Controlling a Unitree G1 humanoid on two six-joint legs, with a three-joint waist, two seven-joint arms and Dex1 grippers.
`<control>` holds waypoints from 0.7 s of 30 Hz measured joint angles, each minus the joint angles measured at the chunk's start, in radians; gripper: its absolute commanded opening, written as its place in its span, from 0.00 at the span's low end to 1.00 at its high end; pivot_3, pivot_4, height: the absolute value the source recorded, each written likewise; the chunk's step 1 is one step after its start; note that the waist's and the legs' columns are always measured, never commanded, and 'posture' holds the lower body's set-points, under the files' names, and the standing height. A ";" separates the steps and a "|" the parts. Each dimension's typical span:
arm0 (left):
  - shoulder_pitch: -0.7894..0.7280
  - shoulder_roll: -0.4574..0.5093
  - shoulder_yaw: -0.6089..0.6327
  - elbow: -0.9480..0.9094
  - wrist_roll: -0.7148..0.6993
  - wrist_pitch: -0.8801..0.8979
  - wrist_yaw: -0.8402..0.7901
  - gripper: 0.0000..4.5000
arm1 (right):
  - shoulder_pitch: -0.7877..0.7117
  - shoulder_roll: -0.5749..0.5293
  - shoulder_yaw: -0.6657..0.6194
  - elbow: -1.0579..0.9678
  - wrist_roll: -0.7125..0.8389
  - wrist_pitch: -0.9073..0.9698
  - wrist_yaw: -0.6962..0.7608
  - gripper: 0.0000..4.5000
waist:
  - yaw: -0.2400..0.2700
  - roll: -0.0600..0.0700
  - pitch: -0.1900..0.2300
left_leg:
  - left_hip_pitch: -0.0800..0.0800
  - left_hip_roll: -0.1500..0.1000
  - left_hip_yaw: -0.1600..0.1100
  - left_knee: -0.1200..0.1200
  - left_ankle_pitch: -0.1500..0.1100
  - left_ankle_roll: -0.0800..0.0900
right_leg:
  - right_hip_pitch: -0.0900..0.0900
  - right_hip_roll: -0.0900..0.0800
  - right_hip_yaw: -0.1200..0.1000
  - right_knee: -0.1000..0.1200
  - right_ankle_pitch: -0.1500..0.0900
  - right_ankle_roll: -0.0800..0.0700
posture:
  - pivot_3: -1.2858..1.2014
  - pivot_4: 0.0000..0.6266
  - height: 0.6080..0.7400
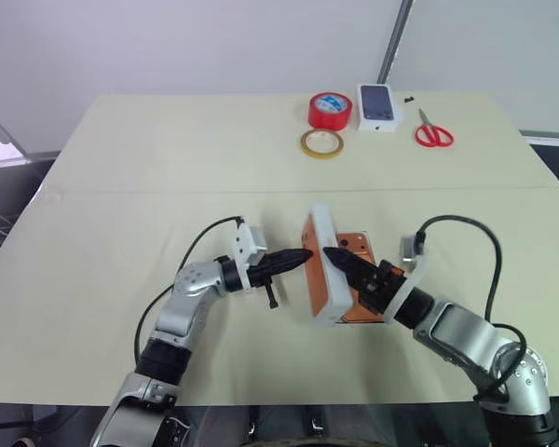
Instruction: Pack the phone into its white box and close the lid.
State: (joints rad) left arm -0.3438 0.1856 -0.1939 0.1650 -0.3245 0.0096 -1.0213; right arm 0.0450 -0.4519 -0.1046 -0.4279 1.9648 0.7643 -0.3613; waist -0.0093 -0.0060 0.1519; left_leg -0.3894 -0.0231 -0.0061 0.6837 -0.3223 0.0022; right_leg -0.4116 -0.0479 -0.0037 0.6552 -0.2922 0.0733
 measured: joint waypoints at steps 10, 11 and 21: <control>-0.042 -0.040 -0.011 0.079 0.015 -0.029 -0.004 0.00 | -0.017 -0.154 -0.079 0.002 -0.051 0.015 0.081 0.99 | 0.002 0.000 0.000 | 0.000 0.000 0.000 0.000 0.000 0.000 | 0.001 0.000 0.000 -0.001 0.000 0.001 | 0.52 0.24 1.00; -0.042 -0.042 -0.013 0.088 0.018 -0.037 -0.005 0.00 | -0.011 -0.188 -0.096 0.002 -0.071 0.028 0.115 0.99 | 0.004 0.000 0.000 | 0.000 0.000 0.000 0.000 0.000 0.001 | 0.001 0.000 0.000 -0.001 0.000 0.001 | 0.52 0.24 1.00; -0.066 -0.124 -0.032 0.181 0.043 -0.059 0.000 0.00 | 0.055 -0.382 -0.270 0.084 -0.277 0.078 0.367 0.99 | 0.021 -0.001 0.001 | 0.000 0.000 0.000 0.000 -0.001 0.001 | 0.002 0.001 -0.001 -0.002 0.001 0.002 | 0.52 0.24 1.00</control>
State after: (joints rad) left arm -0.4098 0.0616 -0.2256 0.3456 -0.2819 -0.0498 -1.0214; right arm 0.0996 -0.8344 -0.3748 -0.3436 1.6874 0.8420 0.0054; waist 0.0119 -0.0070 0.1526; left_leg -0.3893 -0.0232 -0.0060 0.6842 -0.3229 0.0032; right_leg -0.4100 -0.0470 -0.0042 0.6527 -0.2914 0.0748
